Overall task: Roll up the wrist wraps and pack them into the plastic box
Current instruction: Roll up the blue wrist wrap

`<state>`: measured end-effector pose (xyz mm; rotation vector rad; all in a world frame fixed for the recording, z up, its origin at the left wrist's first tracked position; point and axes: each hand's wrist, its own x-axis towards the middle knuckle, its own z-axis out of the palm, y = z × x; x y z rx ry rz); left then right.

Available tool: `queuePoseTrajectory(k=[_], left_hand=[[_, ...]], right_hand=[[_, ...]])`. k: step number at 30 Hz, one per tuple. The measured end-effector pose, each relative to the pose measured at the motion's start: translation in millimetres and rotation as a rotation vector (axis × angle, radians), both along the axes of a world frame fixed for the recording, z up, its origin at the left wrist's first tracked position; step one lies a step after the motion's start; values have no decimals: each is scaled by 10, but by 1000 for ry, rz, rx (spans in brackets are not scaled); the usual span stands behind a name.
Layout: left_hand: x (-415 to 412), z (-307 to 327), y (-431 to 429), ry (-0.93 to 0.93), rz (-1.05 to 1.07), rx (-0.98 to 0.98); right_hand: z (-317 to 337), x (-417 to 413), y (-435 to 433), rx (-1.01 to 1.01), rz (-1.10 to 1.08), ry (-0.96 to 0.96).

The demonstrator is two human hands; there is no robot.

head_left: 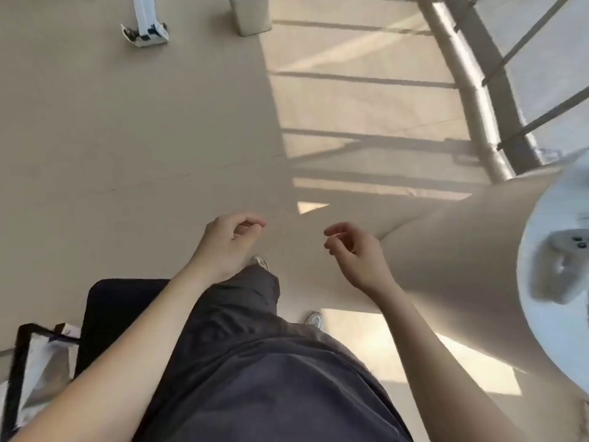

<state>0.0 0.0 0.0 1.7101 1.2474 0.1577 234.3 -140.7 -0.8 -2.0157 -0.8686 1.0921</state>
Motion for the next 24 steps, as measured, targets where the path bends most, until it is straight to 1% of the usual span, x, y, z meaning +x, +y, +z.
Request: queuePoseTrajectory(k=[4,7,10,14,16,19,21,24], left_hand=[[6,-110,650,39,111,-35],[193,-206,1378,13,158,-43],[411,-203,2124,-34,160,-75],[745,-110,3141,-70,120,-106],[958,-74,3652,-73,116,-90],[1381,-12,4391,-115,141,-80],[1720,7,4870,-156,150,-80],[2237,-43,5586,-168,134,-60]], right_hand=[[-30,173,1007,58,23,59],[-33,328,1810,96,6,89],[14,501,2557,56,1,58],[57,804,3411,-9,51,17],[36,1015,3724,-55,46,13],[-4,1394,4148,-108,-24,62],[-59,1699,4483,-123,-46,69],[-200,2228,5127,-118,-65,55]])
